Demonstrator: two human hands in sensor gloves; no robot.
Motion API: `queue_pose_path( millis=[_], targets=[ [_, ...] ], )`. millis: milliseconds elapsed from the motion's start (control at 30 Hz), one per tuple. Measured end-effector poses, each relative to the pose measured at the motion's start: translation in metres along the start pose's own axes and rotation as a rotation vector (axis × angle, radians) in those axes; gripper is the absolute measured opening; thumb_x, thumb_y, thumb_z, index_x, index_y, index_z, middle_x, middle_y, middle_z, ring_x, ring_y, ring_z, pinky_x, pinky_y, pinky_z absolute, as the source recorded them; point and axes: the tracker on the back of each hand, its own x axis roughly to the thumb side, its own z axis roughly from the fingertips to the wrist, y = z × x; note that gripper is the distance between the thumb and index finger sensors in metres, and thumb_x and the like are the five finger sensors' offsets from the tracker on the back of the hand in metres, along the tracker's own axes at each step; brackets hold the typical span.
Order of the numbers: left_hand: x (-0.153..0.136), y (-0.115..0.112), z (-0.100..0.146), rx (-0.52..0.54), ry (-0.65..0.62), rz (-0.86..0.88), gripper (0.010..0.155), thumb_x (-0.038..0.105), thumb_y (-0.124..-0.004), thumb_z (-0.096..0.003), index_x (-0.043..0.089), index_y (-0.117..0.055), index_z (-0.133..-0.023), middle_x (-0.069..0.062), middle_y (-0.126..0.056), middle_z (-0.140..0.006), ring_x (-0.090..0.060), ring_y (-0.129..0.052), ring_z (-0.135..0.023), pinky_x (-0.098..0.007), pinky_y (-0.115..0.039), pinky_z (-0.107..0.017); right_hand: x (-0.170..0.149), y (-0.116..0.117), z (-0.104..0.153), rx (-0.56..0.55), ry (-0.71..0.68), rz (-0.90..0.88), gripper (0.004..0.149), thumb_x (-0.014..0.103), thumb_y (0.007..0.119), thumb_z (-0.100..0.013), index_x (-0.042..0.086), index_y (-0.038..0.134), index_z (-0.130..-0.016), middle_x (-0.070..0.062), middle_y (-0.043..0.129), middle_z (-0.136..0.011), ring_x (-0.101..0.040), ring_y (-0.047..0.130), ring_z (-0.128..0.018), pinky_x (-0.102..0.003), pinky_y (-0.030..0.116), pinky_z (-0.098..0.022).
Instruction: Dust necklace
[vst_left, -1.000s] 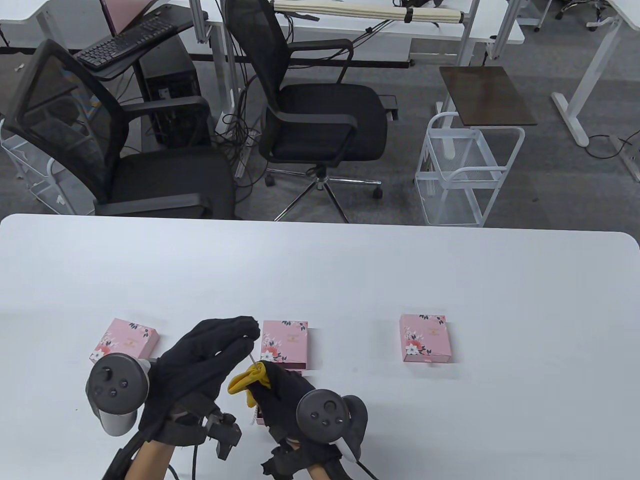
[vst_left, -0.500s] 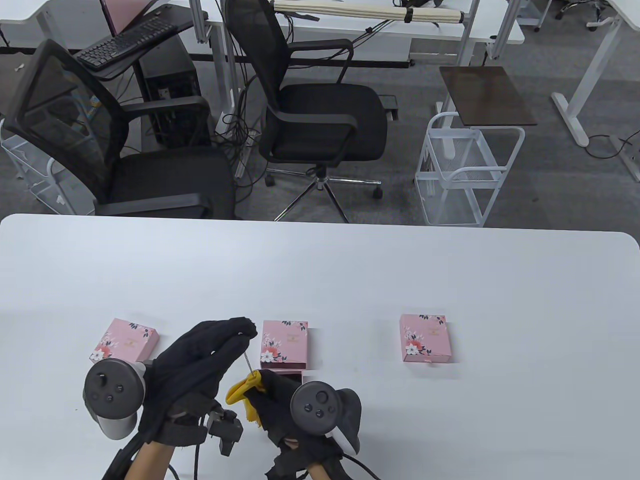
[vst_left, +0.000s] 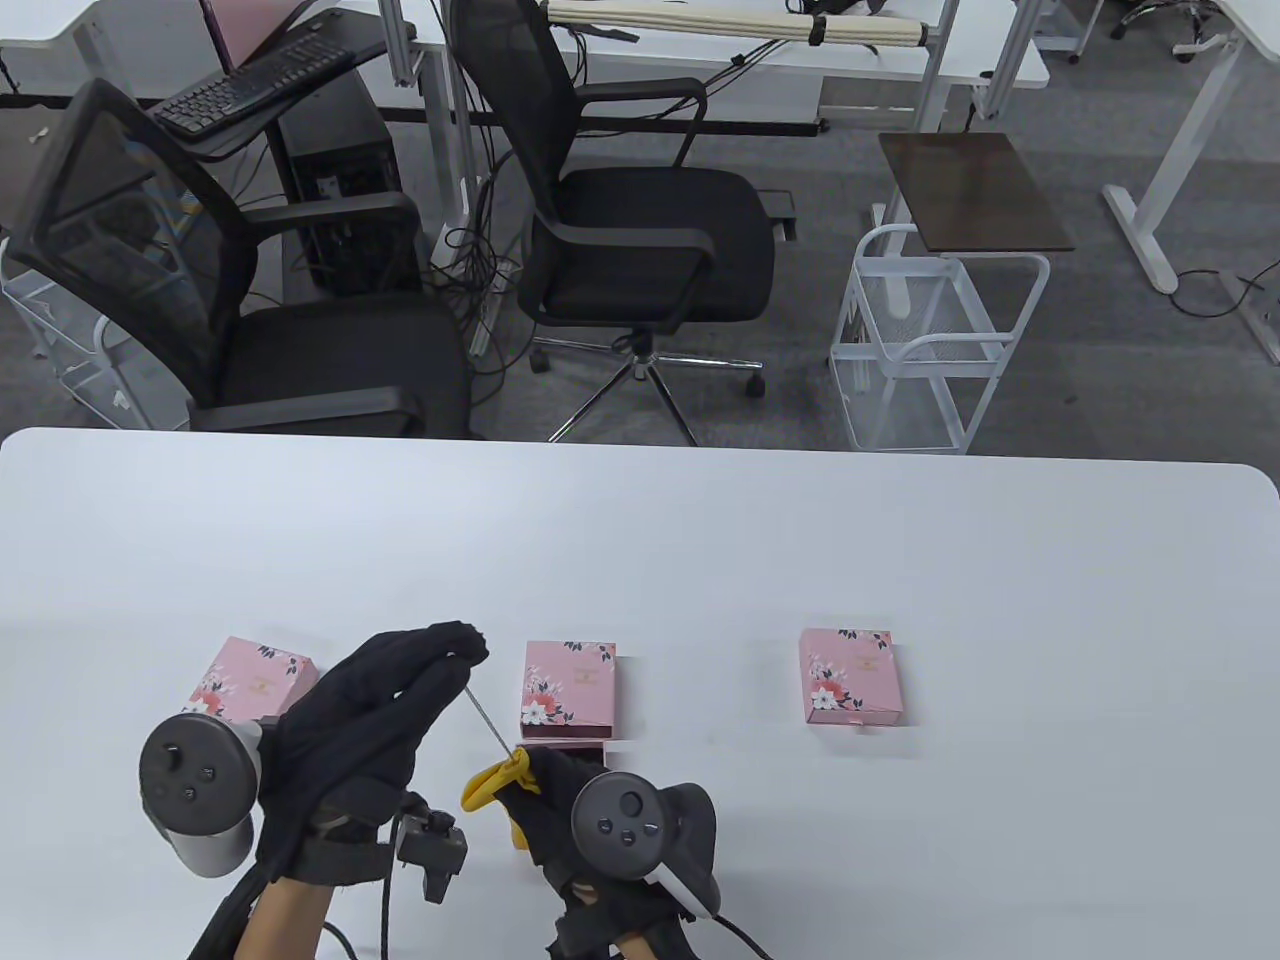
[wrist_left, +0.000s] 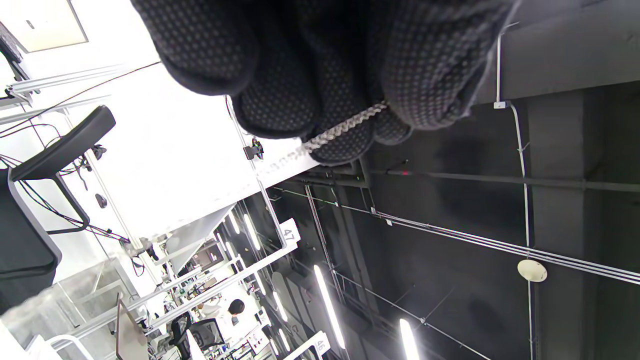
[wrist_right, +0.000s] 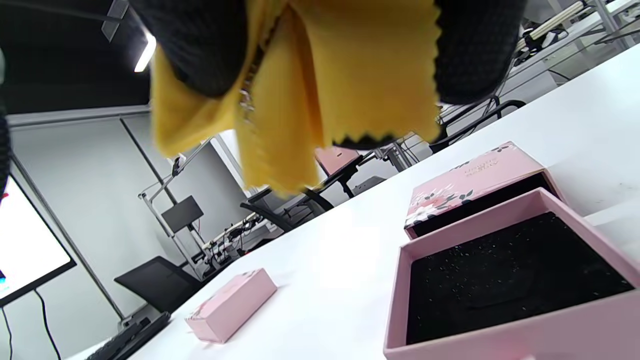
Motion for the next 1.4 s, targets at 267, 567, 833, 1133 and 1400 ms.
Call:
queue_pose_path(
  millis=[267,567,833,1133,1400],
  targets=[
    [0.001,-0.001,0.0,-0.003,-0.003,-0.016,0.035,0.045,-0.09,-0.0534,0.031,-0.093,-0.086,0.001,-0.104,-0.082,-0.022,-0.095,-0.074,-0.043,-0.083,-0.055,-0.001,0.001,0.002,0.008,0.046,0.048,0.042,0.041,0.074,-0.064,0.008,0.079,-0.089,-0.011,0.096,-0.068,-0.036,0.095,-0.053,-0.05,0.079,-0.048],
    [0.002,0.0,0.001,0.015,0.004,-0.014,0.035,0.045,-0.089,-0.0536,0.031,-0.093,-0.086,0.001,-0.104,-0.082,-0.022,-0.095,-0.074,-0.042,-0.083,-0.054,-0.004,0.002,0.001,0.071,0.05,0.01,0.043,0.03,0.076,-0.064,0.006,0.071,-0.099,-0.017,0.09,-0.081,-0.041,0.091,-0.064,-0.052,0.076,-0.053],
    [0.005,0.003,0.002,0.028,-0.005,-0.014,0.035,0.045,-0.089,-0.0537,0.031,-0.093,-0.086,0.001,-0.104,-0.082,-0.022,-0.095,-0.074,-0.042,-0.083,-0.054,-0.007,0.002,0.001,0.059,0.045,0.072,0.041,0.034,0.077,-0.063,0.009,0.075,-0.095,-0.013,0.093,-0.076,-0.038,0.093,-0.06,-0.051,0.078,-0.052],
    [0.006,0.014,0.004,0.068,-0.011,0.016,0.035,0.045,-0.089,-0.0537,0.031,-0.093,-0.086,0.002,-0.103,-0.082,-0.021,-0.095,-0.074,-0.042,-0.083,-0.054,-0.012,0.001,-0.001,0.062,0.069,0.066,0.042,0.034,0.079,-0.062,0.008,0.076,-0.095,-0.014,0.093,-0.075,-0.038,0.093,-0.059,-0.05,0.078,-0.052],
    [0.006,0.02,0.004,0.082,-0.007,0.041,0.035,0.045,-0.089,-0.054,0.032,-0.092,-0.086,0.002,-0.103,-0.083,-0.022,-0.095,-0.075,-0.042,-0.083,-0.055,-0.009,0.005,-0.001,0.117,0.054,0.132,0.042,0.034,0.08,-0.062,0.008,0.076,-0.095,-0.013,0.094,-0.075,-0.037,0.093,-0.059,-0.05,0.078,-0.051]
  ],
)
